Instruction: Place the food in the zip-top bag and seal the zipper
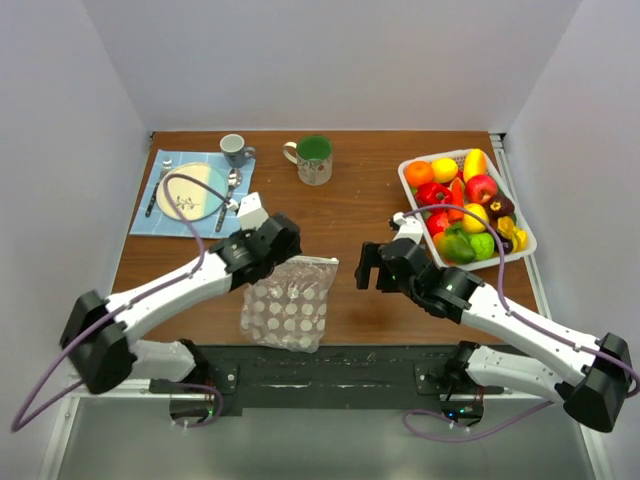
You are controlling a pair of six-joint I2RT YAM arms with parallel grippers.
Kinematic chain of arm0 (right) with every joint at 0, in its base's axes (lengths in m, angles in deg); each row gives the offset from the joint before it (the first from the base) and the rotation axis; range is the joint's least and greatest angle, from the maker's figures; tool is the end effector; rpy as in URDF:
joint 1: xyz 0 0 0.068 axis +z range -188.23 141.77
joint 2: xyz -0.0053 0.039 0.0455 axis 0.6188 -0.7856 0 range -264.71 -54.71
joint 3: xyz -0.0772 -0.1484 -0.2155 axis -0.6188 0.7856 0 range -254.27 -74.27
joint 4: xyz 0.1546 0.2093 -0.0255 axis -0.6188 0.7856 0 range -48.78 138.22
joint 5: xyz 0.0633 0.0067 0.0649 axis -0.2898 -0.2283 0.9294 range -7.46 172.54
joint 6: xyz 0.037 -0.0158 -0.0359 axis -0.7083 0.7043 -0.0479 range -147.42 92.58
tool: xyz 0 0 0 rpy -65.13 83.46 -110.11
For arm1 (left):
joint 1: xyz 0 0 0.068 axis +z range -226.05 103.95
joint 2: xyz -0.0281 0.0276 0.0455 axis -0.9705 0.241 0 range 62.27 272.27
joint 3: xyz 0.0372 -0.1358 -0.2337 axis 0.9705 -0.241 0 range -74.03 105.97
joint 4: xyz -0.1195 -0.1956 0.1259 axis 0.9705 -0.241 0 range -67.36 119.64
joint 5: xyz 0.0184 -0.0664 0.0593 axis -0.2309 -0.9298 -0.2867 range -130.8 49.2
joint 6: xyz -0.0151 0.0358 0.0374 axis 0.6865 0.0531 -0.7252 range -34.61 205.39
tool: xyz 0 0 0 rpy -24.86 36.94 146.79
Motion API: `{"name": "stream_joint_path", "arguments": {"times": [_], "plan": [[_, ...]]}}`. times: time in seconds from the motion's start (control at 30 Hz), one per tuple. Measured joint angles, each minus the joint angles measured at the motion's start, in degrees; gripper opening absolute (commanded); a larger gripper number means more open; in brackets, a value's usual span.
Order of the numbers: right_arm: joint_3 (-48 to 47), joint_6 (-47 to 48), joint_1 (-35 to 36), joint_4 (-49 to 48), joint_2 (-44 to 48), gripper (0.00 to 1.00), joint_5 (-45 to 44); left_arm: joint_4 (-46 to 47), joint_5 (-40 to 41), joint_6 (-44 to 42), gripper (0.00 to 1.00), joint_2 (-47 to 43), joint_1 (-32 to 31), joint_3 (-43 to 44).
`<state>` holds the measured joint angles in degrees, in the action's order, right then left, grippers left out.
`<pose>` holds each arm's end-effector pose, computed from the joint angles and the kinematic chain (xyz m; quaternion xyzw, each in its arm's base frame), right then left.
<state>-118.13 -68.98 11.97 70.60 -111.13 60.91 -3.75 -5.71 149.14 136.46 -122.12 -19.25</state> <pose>0.1418 0.1497 0.2670 0.0086 0.9003 0.1678 0.4015 0.1962 -0.1740 0.2606 -0.2339 0.8782 -0.0846 0.4086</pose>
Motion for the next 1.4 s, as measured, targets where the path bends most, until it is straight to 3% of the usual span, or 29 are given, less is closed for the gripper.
{"name": "stream_joint_path", "arguments": {"times": [0.13,0.5,0.8,1.3,1.4], "plan": [[1.4,-0.1,0.0,-1.6,-0.7,0.99,1.7,-5.9,0.5,6.3,0.64,10.4,2.6,9.2],[5.3,-1.2,0.0,-3.8,-0.4,0.99,4.2,-29.4,1.3,25.2,0.58,31.4,5.6,31.1],[6.0,-1.3,0.0,-3.8,1.0,0.99,5.0,-36.2,1.1,30.3,0.59,32.2,8.1,31.8],[8.5,-1.5,0.0,-3.4,4.4,0.99,6.1,-35.8,-1.7,30.6,0.60,36.0,12.2,29.7],[8.6,-1.5,0.0,-3.3,4.3,0.99,6.1,-35.5,-2.1,30.4,0.55,37.0,12.2,29.6]]}}
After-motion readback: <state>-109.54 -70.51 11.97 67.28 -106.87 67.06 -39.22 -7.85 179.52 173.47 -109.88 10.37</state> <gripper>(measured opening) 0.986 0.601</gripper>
